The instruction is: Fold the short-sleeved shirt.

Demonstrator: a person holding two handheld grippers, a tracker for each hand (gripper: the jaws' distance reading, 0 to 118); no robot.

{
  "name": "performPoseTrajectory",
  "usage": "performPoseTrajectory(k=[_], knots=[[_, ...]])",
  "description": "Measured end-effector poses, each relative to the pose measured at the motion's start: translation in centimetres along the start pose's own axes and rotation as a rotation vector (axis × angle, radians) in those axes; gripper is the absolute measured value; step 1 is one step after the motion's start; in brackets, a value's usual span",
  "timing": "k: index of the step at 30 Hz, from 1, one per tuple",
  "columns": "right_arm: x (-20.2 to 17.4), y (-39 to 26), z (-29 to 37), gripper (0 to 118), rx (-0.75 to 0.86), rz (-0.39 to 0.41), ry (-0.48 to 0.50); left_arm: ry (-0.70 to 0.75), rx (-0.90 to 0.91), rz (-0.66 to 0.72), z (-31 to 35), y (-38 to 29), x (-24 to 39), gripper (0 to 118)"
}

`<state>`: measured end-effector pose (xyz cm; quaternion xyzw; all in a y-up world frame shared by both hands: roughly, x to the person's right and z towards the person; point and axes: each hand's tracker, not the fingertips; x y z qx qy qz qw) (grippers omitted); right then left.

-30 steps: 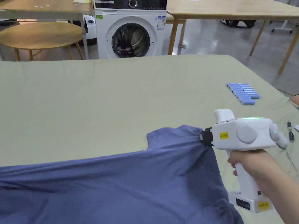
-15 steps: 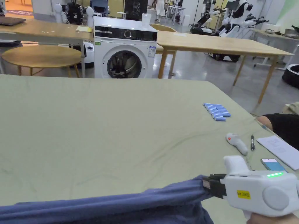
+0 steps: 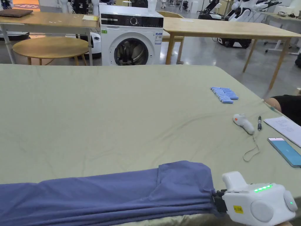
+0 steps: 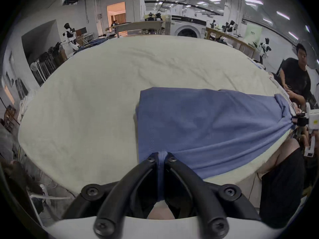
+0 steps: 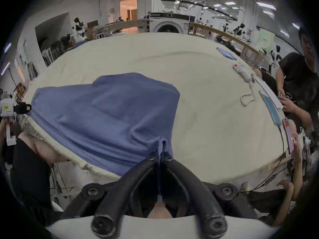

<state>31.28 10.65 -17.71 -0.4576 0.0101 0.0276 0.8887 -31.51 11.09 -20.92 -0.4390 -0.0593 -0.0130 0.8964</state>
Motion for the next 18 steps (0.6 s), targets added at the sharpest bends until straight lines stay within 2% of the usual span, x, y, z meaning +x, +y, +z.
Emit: performPoseTrajectory(k=[3, 4, 5, 6, 7, 8, 9, 10, 13, 14, 15, 16, 17, 18], knots=[[-0.2, 0.2, 0.4, 1, -0.009, -0.017, -0.006, 0.008, 0.008, 0.026, 0.6, 0.5, 0.0, 1], [-0.2, 0.4, 0.8, 3, -0.010, -0.022, -0.004, 0.008, 0.034, 0.051, 1.3, 0.6, -0.2, 11], [-0.2, 0.4, 1.7, 15, -0.002, -0.025, -0.005, 0.020, 0.077, 0.076, 2.2, 0.6, -0.4, 47], [-0.4, 0.4, 2.6, 40, 0.034, -0.025, -0.029, 0.054, 0.112, 0.098, 3.1, 0.8, -0.5, 88], [-0.7, 0.5, 3.7, 72, 0.078, -0.008, -0.101, 0.064, 0.157, 0.115, 4.4, 0.8, -0.6, 110], [-1.4, 0.6, 5.0, 96, 0.132, 0.001, -0.172, 0.018, 0.213, 0.141, 5.0, 0.7, -1.8, 113], [-2.2, 0.7, 6.4, 98, 0.242, 0.009, -0.254, 0.001, 0.256, 0.158, 6.4, 0.9, -1.8, 113], [-4.3, 0.7, 8.8, 97, 0.374, 0.029, -0.293, 0.002, 0.290, 0.174, 7.6, 1.3, -1.3, 113], [-7.4, 2.6, 11.9, 97, 0.543, 0.028, -0.229, 0.109, 0.429, 0.073, 10.9, 2.4, 1.8, 112], [-9.0, 3.5, 12.6, 97, 0.573, 0.029, -0.209, 0.115, 0.476, 0.028, 11.4, 2.8, 2.9, 103], [-10.5, 4.4, 12.8, 97, 0.598, 0.035, -0.189, 0.124, 0.510, -0.009, 11.6, 3.3, 4.0, 91], [-12.1, 5.4, 12.5, 97, 0.630, 0.047, -0.172, 0.135, 0.548, -0.032, 11.4, 3.8, 5.7, 73], [-13.7, 6.5, 12.0, 97, 0.648, 0.048, -0.177, 0.147, 0.583, -0.049, 10.8, 4.5, 7.2, 41], [-14.8, 7.6, 11.1, 97, 0.637, 0.039, -0.181, 0.155, 0.600, -0.059, 10.0, 5.2, 8.4, 22]])
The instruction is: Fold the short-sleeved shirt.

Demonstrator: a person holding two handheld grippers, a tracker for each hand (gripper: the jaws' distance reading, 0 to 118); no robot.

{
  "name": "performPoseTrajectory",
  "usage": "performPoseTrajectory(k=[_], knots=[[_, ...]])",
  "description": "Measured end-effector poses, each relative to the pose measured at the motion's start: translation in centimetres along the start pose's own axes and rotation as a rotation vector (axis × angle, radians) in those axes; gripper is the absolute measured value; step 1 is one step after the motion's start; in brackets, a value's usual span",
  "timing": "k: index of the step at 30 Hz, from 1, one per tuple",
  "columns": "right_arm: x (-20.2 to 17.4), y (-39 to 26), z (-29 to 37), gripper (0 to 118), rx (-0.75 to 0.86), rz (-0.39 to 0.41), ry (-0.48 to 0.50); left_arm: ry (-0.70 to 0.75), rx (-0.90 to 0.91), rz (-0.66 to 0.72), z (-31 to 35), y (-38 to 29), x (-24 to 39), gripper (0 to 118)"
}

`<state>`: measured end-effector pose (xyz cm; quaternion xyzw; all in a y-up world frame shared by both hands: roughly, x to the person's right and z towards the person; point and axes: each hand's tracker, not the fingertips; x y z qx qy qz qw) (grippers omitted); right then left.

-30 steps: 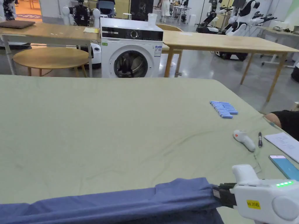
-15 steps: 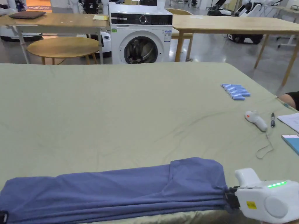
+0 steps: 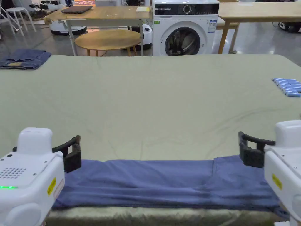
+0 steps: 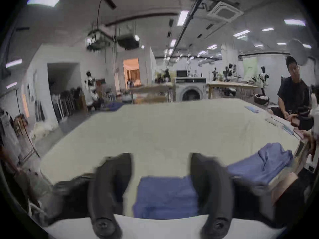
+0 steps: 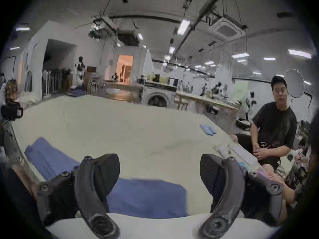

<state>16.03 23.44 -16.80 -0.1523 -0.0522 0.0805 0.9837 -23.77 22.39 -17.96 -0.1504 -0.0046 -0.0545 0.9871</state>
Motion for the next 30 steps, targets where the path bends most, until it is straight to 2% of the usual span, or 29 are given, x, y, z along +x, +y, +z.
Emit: performPoseTrajectory(k=[1, 3, 4, 5, 6, 7, 9, 12, 17, 19, 21, 24, 25, 27, 28, 29, 30], knots=[[-1.5, 0.5, -1.1, 97, -0.006, -0.014, 0.011, -0.012, -0.012, 0.014, -1.1, 0.1, 1.3, 22], [-4.2, 1.1, -2.4, 91, 0.011, -0.056, 0.087, -0.085, -0.022, 0.055, -2.8, 0.4, 3.8, 13], [-5.0, 0.8, -3.5, 76, 0.020, -0.058, 0.106, -0.142, -0.004, 0.072, -3.5, 0.3, 4.7, 11], [-6.1, 0.8, -3.8, 34, 0.021, -0.070, 0.137, -0.154, 0.008, 0.049, -4.2, 0.0, 5.7, 1], [-6.8, 0.6, -4.2, 0, 0.018, -0.063, 0.114, -0.103, 0.006, 0.022, -4.2, -0.2, 6.6, 0], [-7.4, 0.5, -3.8, 0, 0.017, -0.079, 0.112, -0.090, 0.003, 0.014, -4.4, -0.2, 7.1, 0], [-7.7, -0.7, -4.2, 0, -0.020, -0.086, 0.151, -0.166, -0.035, 0.055, -4.6, -0.5, 7.3, 0], [-8.3, -1.9, -4.3, 0, -0.044, -0.087, 0.143, -0.154, -0.034, 0.046, -4.1, -1.1, 7.5, 0], [-8.4, -3.0, -4.1, 0, -0.094, -0.100, 0.155, -0.207, -0.099, 0.100, -3.8, -1.9, 4.5, 0], [-8.2, -3.4, -3.7, 0, -0.104, -0.100, 0.188, -0.320, -0.175, 0.202, -3.6, -2.1, 1.3, 0], [-7.9, -3.6, -3.1, 0, -0.102, -0.069, 0.214, -0.371, -0.237, 0.316, -3.5, -2.7, -3.1, 0], [-7.6, -4.1, -2.1, 0, -0.103, -0.047, 0.237, -0.548, -0.375, 0.542, -4.7, -4.2, -11.3, 0], [-7.5, -4.3, -1.8, 0, -0.113, -0.051, 0.253, -0.570, -0.413, 0.615, -5.2, -5.1, -13.8, 4], [-7.4, -4.7, -1.2, 0, -0.124, -0.058, 0.273, -0.540, -0.457, 0.687, -5.4, -6.6, -17.5, 75], [-7.3, -4.8, -1.1, 0, -0.128, -0.058, 0.283, -0.548, -0.447, 0.690, -5.6, -7.5, -19.1, 105], [-7.2, -5.1, -0.7, 0, -0.128, -0.059, 0.297, -0.572, -0.457, 0.691, -5.9, -8.6, -20.5, 118], [-7.1, -5.2, -0.4, 0, -0.127, -0.060, 0.310, -0.603, -0.506, 0.710, -6.1, -9.2, -20.9, 118]])
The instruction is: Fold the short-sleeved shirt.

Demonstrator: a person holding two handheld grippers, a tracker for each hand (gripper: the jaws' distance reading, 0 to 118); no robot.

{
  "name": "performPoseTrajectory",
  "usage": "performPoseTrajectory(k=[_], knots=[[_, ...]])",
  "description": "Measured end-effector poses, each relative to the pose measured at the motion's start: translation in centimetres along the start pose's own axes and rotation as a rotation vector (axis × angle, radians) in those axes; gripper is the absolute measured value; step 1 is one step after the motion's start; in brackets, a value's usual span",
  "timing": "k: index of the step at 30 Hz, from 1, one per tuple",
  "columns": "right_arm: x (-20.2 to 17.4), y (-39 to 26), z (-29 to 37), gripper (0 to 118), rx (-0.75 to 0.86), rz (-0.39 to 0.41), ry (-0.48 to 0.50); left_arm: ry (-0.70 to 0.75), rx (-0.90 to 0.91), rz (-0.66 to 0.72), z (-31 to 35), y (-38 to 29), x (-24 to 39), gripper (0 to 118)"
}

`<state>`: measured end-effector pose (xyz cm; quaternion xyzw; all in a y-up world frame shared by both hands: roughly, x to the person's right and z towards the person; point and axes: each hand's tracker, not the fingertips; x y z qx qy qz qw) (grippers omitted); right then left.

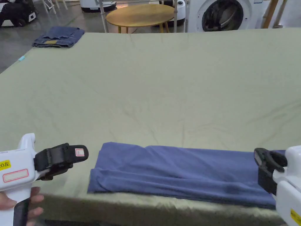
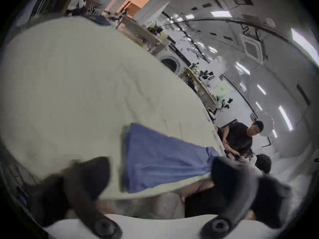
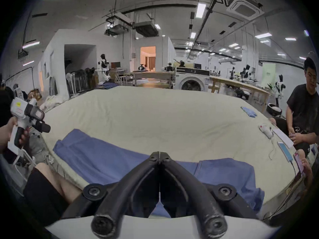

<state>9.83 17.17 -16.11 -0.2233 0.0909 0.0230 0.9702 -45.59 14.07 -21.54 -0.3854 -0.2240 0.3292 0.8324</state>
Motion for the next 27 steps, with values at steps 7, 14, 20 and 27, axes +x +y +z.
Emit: performPoseTrajectory(k=[7, 14, 20, 27], knots=[[-0.3, -1.0, 1.6, 0, -0.068, -0.046, 0.015, -0.189, -0.136, 0.372, -5.3, -1.0, -6.4, 118], [-1.3, -1.0, 1.2, 0, -0.127, -0.054, -0.007, -0.357, -0.247, 0.335, -11.7, 0.4, -4.0, 118], [-2.0, -0.6, 0.6, 0, -0.143, -0.111, 0.000, -0.365, -0.320, 0.233, -14.2, 0.8, -1.8, 109], [-2.2, -0.5, 1.0, 0, -0.147, -0.073, 0.010, -0.238, -0.342, 0.223, -14.4, 0.9, -2.1, 0]])
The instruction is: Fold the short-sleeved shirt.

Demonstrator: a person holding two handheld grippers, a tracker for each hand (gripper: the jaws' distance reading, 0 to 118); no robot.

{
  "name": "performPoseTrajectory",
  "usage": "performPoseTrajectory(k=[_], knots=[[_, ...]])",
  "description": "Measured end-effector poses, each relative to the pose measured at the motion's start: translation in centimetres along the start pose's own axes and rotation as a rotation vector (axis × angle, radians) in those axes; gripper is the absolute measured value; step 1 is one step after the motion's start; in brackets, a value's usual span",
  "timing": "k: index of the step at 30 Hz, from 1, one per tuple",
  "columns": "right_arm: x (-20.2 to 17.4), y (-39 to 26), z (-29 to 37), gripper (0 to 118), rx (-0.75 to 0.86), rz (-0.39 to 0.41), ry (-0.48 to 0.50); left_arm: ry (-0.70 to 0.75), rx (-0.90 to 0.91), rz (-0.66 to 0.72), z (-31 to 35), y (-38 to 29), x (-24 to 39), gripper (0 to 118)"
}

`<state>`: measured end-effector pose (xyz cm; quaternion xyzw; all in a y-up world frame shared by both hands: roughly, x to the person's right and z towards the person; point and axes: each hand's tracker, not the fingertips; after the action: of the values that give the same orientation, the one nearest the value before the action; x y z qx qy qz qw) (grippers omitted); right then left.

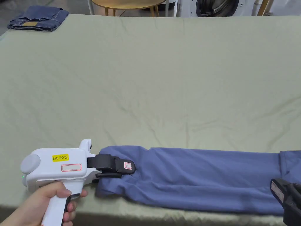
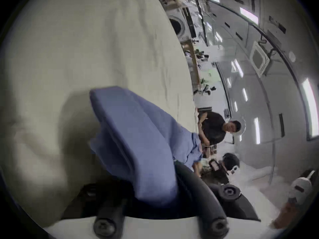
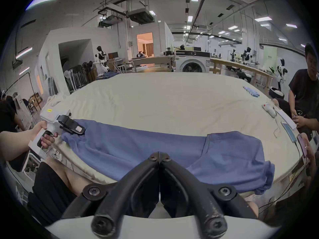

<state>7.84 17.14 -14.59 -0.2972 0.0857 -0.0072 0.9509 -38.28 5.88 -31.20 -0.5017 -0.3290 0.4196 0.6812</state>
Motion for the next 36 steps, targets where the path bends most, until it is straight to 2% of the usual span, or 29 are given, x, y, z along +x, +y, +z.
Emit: performPoseTrajectory(k=[3, 7, 10, 12, 16, 20, 23, 27, 29, 32, 36], knots=[[0.3, -0.3, 0.4, 0, 0.005, -0.012, 0.009, 0.046, 0.026, 0.009, 1.5, 0.1, 1.1, 0], [0.9, -0.7, 0.9, 0, 0.012, -0.019, 0.013, 0.060, 0.060, -0.047, 5.4, 0.7, 3.6, 0], [1.9, -0.4, 1.8, 0, 0.022, -0.119, 0.077, 0.133, 0.122, -0.089, 9.0, 1.7, 5.6, 0], [2.5, -0.2, 2.6, 0, 0.051, -0.139, 0.086, 0.169, 0.141, -0.092, 11.6, 2.3, 6.4, 0], [3.3, 0.1, 3.8, 0, 0.086, -0.127, 0.082, 0.411, 0.145, -0.097, 14.3, 3.6, 7.3, 0], [4.1, -0.2, 4.7, 0, 0.095, -0.158, 0.092, 0.684, 0.030, -0.152, 12.1, 3.5, 10.4, 0], [4.4, -0.9, 5.6, 0, 0.105, -0.178, 0.102, 0.701, -0.012, -0.256, 8.5, 2.8, 14.2, 0], [5.1, -1.7, 6.2, 0, 0.097, -0.189, 0.107, 0.690, -0.038, -0.265, 2.6, 2.0, 18.0, 0], [5.6, -2.1, 6.6, 0, 0.096, -0.206, 0.112, 0.699, -0.110, -0.336, -0.7, 1.6, 19.1, 0], [6.6, -2.6, 7.4, 0, 0.106, -0.230, 0.104, 0.760, -0.192, -0.432, -5.5, 1.0, 19.6, 0], [7.9, -3.3, 8.2, 0, 0.103, -0.248, 0.073, 0.759, -0.202, -0.433, -9.8, 1.0, 18.6, 2]])
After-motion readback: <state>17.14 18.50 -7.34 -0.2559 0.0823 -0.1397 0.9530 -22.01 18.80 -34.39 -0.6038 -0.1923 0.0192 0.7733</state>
